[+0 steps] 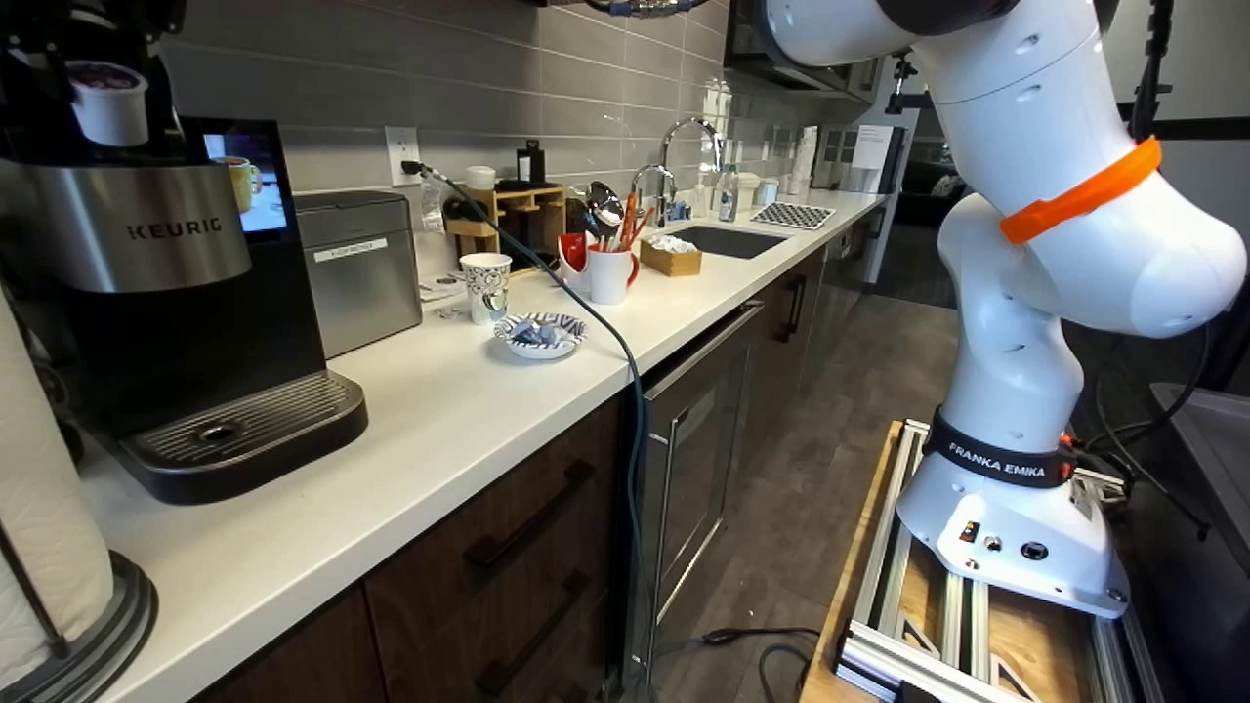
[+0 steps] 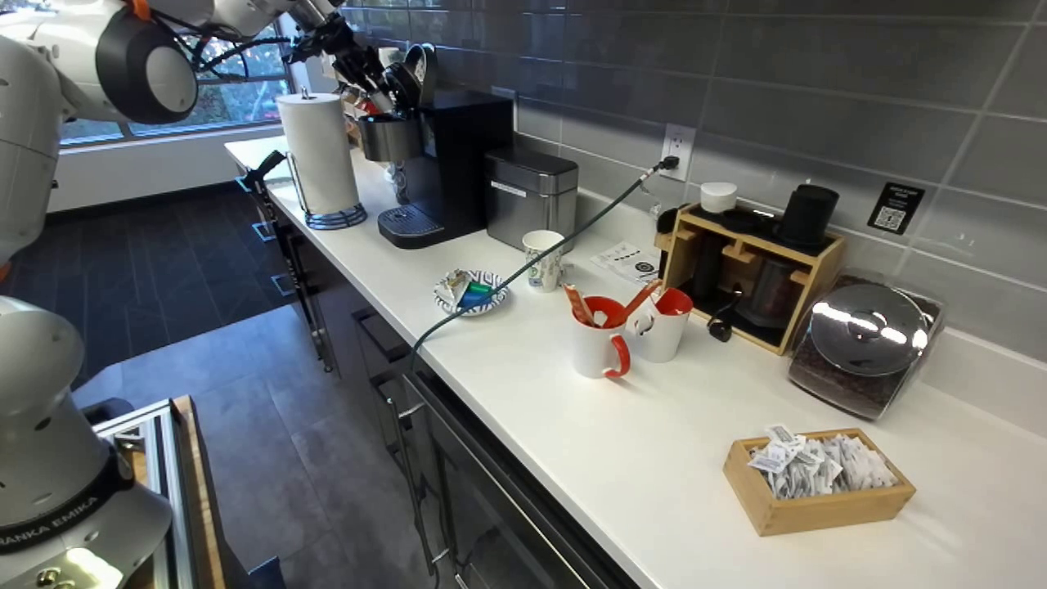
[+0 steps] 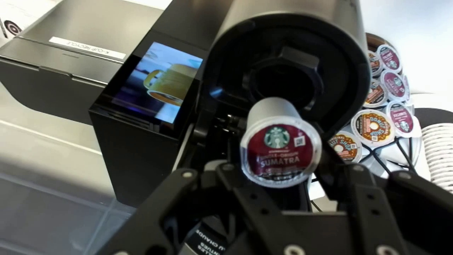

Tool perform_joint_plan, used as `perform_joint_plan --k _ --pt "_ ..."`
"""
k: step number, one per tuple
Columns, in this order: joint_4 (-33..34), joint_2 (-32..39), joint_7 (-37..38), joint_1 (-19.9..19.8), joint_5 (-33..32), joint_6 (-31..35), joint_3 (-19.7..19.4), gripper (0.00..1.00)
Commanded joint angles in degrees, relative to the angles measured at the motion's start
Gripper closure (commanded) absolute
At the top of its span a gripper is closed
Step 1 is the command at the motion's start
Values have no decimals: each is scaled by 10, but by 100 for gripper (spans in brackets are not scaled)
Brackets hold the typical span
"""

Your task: Place one coffee pod from the counter in the coffeemaker chamber.

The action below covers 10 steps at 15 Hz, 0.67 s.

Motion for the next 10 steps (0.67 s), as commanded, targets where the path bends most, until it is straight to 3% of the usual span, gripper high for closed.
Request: perform_joint_plan --k 1,10 --pt "30 18 -3 14 -14 -47 -11 72" --pt "44 25 -4 14 2 -71 -1 72"
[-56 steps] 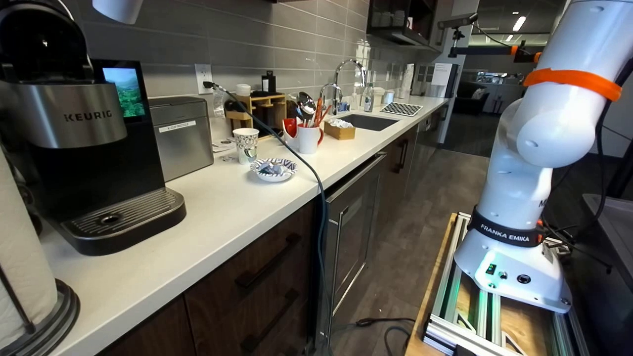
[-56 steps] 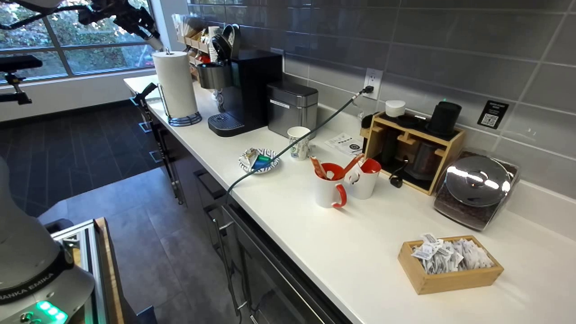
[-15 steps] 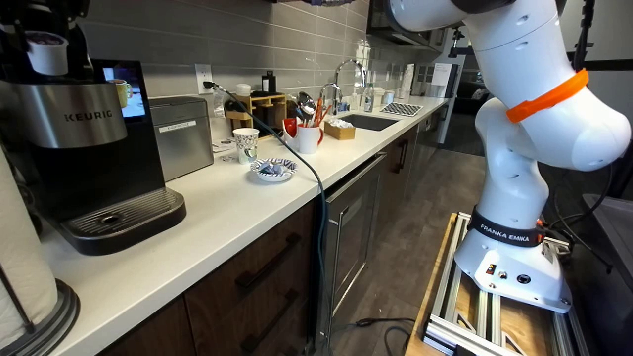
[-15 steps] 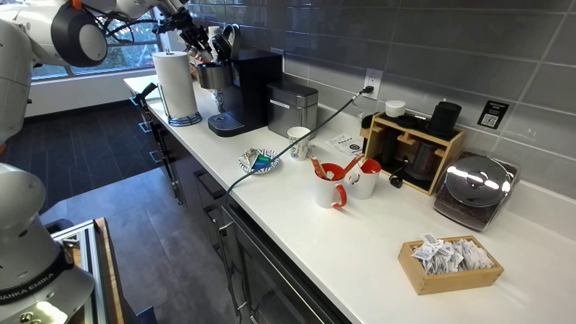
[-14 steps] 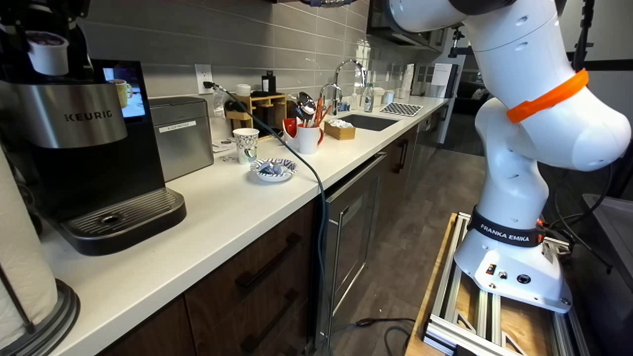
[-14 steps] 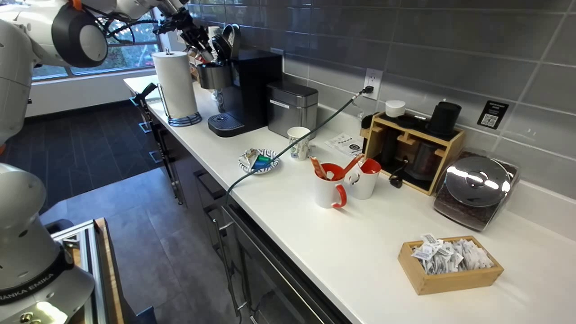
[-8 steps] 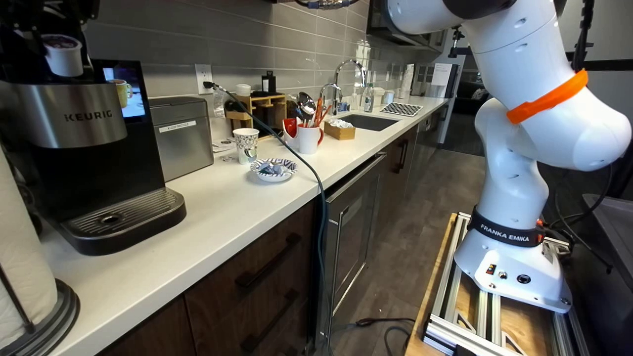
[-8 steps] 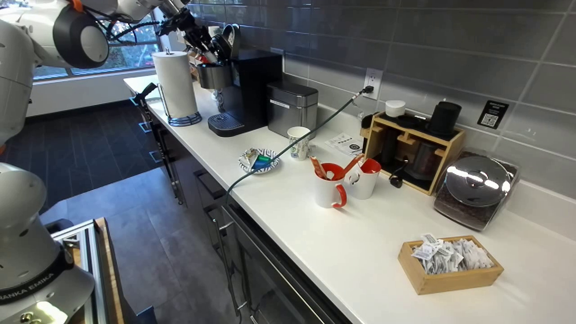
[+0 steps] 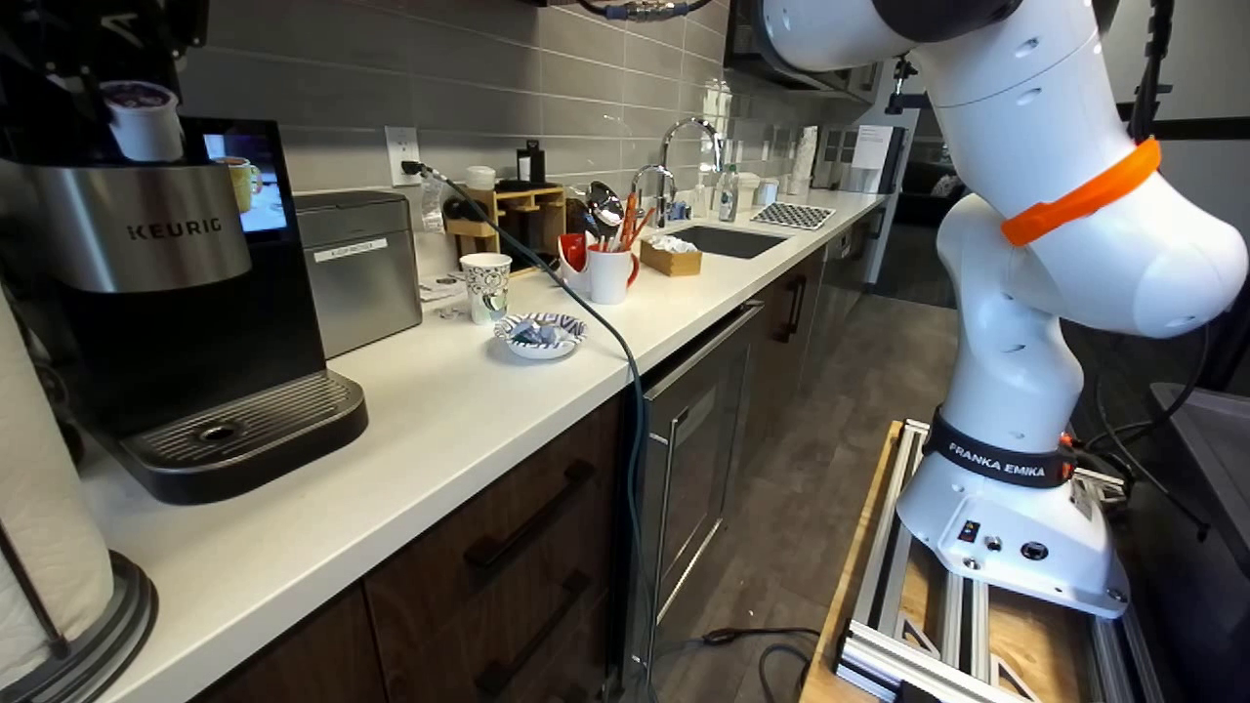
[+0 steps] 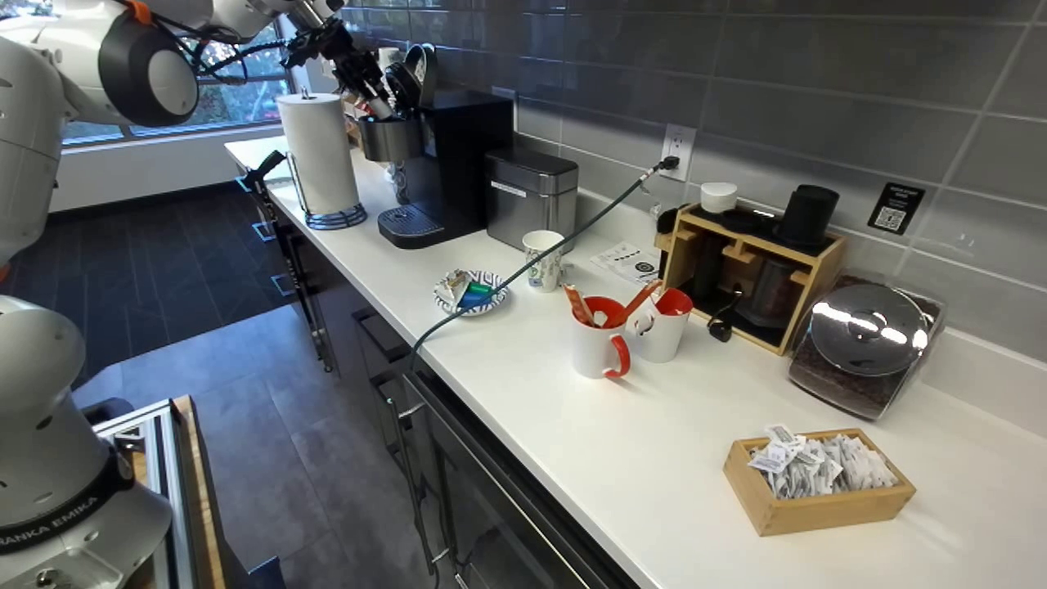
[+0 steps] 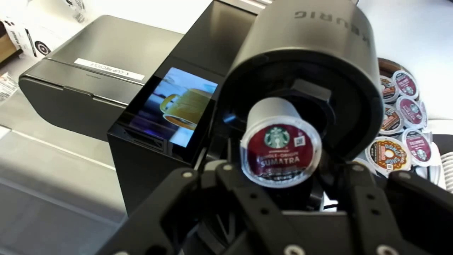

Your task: Place one coffee pod from the counter in the coffeemaker chamber.

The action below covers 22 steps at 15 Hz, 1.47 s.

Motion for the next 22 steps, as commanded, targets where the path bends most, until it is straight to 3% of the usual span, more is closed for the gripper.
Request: perform_joint_plan --k 1,9,10,11,12,15,22 --pt "32 17 -3 5 8 -20 3 72" --pt "38 26 4 6 11 -13 6 72" --pt "40 28 6 5 15 -16 8 67" --pt "41 30 6 5 17 -18 8 22" --pt "43 31 8 5 17 -19 7 21" --pt "53 35 11 4 21 -21 7 0" --pt "43 1 -27 -12 13 -117 -10 0"
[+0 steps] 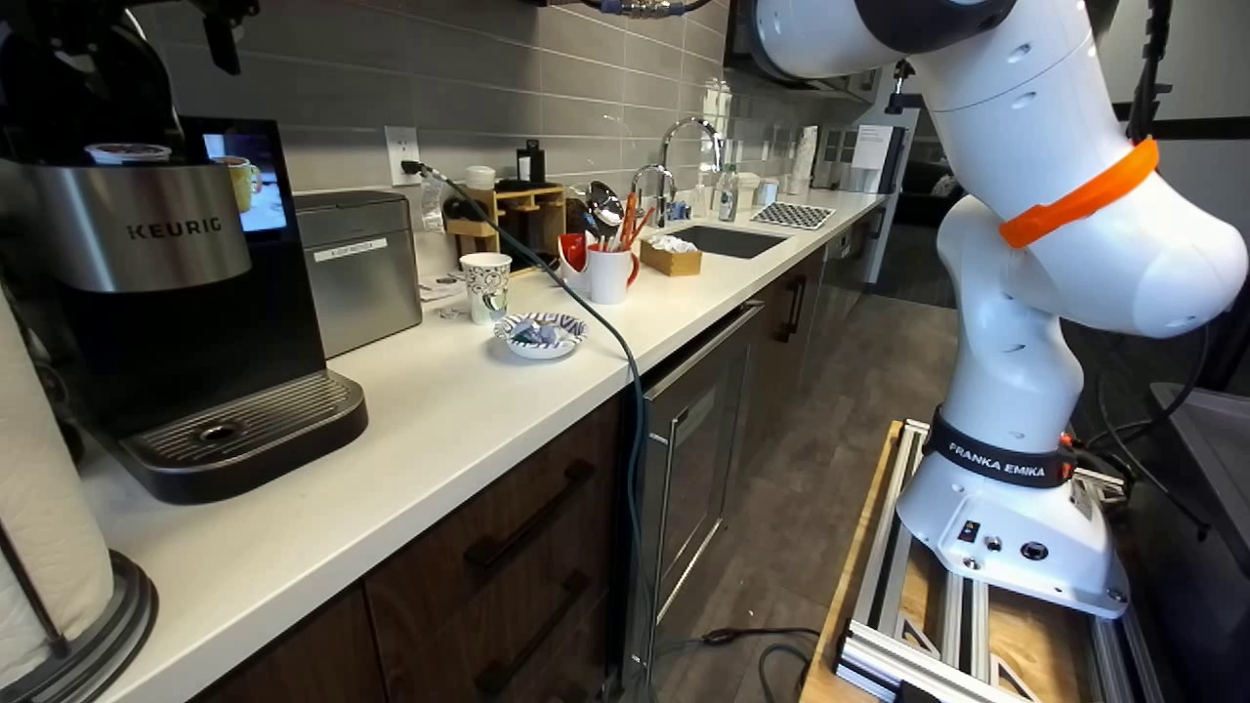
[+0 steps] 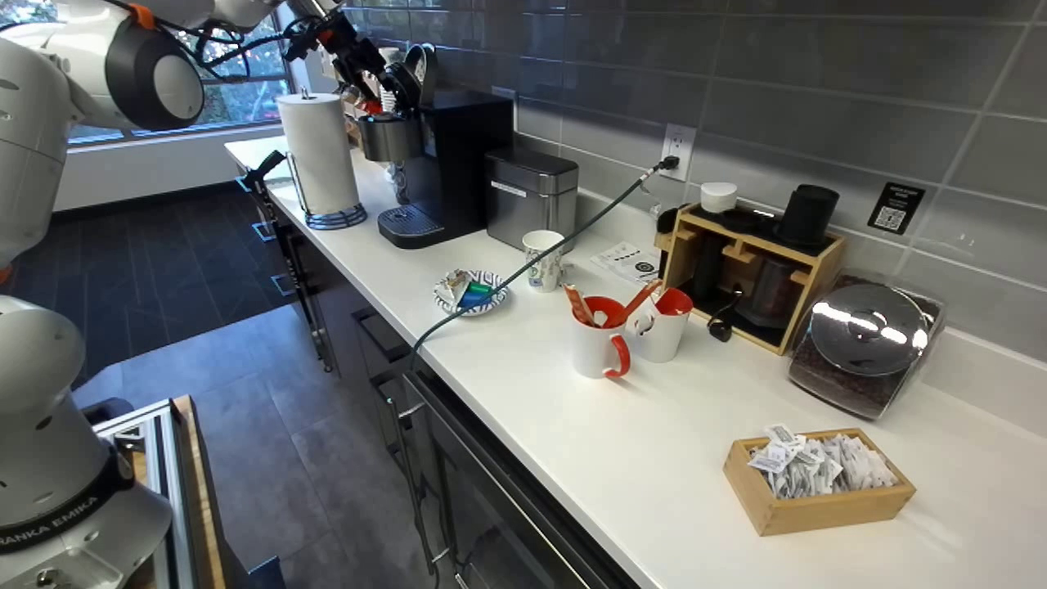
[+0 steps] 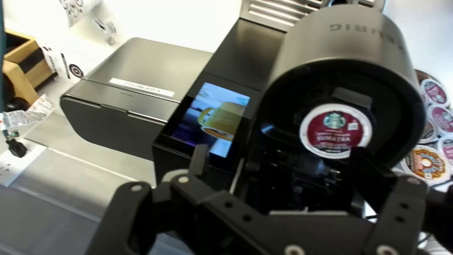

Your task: Place one coffee pod from the counter in the coffeemaker chamber.

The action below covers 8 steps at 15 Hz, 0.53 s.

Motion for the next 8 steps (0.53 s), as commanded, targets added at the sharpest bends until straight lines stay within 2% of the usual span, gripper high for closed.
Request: perform_joint_plan --k 1,5,7,8 --pt "-12 -18 -35 -18 20 -51 5 0" --pt "-49 -54 -106 -73 108 -18 50 0" --pt "-81 -81 -133 -108 143 30 66 0" --pt "-20 -38 -109 -74 106 -5 46 0"
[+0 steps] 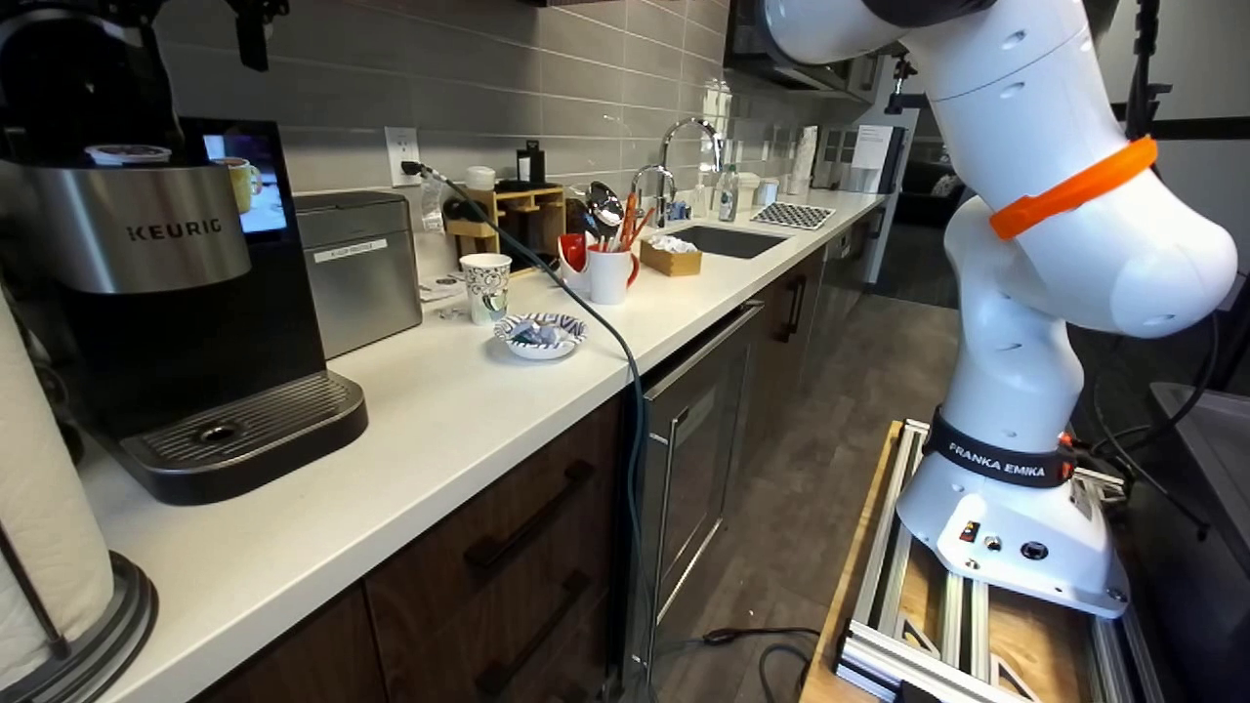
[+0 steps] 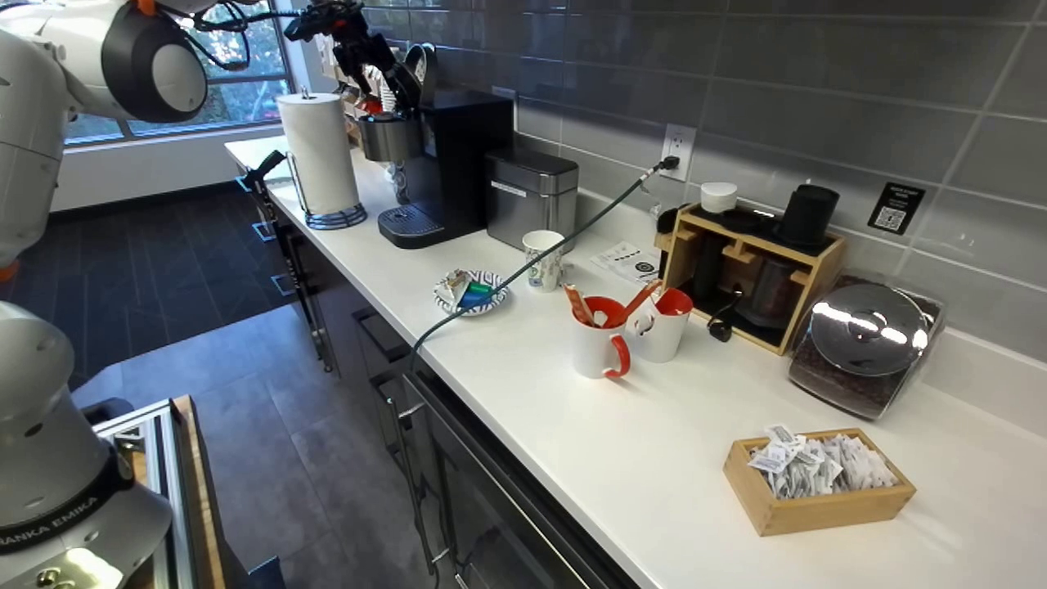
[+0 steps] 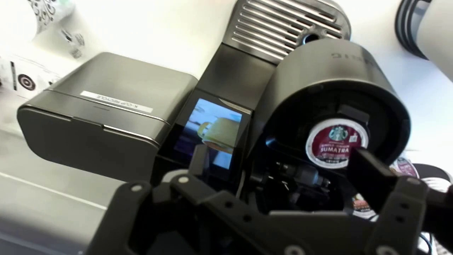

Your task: Place one coffee pod from the counter in the coffeemaker chamber.

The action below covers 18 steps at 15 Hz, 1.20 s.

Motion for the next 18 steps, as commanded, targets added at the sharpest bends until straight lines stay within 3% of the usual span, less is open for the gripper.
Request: perform_joint_plan --k 1,6,11,18 --pt "-3 -6 -3 -7 2 4 2 0" --pt "-6 -6 -6 -8 2 1 0 0" --pt "-77 -73 -38 -89 41 -24 -4 0" --pt "-246 -233 -54 -193 122 -46 -5 0"
